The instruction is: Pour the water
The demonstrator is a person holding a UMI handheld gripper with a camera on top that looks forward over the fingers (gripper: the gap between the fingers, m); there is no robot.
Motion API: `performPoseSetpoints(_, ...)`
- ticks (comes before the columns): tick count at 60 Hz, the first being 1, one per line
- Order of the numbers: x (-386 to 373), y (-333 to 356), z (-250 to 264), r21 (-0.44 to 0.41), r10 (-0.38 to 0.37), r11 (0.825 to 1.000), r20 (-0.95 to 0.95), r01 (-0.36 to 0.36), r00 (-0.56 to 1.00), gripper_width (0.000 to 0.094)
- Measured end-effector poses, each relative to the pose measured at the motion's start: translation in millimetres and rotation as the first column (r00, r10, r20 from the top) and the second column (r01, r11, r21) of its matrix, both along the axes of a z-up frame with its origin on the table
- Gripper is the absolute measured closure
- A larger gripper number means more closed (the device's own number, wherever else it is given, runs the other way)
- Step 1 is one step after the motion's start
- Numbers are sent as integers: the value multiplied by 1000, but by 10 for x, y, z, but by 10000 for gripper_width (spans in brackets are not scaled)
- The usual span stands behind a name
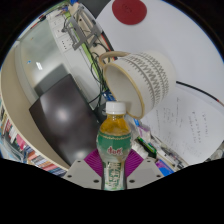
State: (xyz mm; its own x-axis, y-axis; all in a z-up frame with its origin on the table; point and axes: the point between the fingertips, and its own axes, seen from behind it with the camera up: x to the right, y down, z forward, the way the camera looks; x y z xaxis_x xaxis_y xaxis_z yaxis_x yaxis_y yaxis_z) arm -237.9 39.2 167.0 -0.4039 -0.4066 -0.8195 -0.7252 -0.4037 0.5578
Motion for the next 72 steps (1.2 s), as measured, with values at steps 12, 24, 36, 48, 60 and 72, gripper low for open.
performPoseSetpoints(12, 176, -105, 26, 95, 68, 987, 465, -126, 883, 692)
performPoseSetpoints(24, 1143, 76, 489, 255, -166, 938, 926, -235, 340, 692)
performPoseSetpoints(36, 2210, 123, 592, 238, -287, 938, 941, -250, -181, 689)
performPoseSetpoints(48, 2680, 237, 39, 176, -274, 941, 896, -288, -349, 688)
performPoseSetpoints(60, 2757, 360, -461, 167, -291, 928, 884, -334, -366, 669)
performPoseSetpoints(72, 2730, 410, -611, 213, -345, 910, 866, -356, -361, 636)
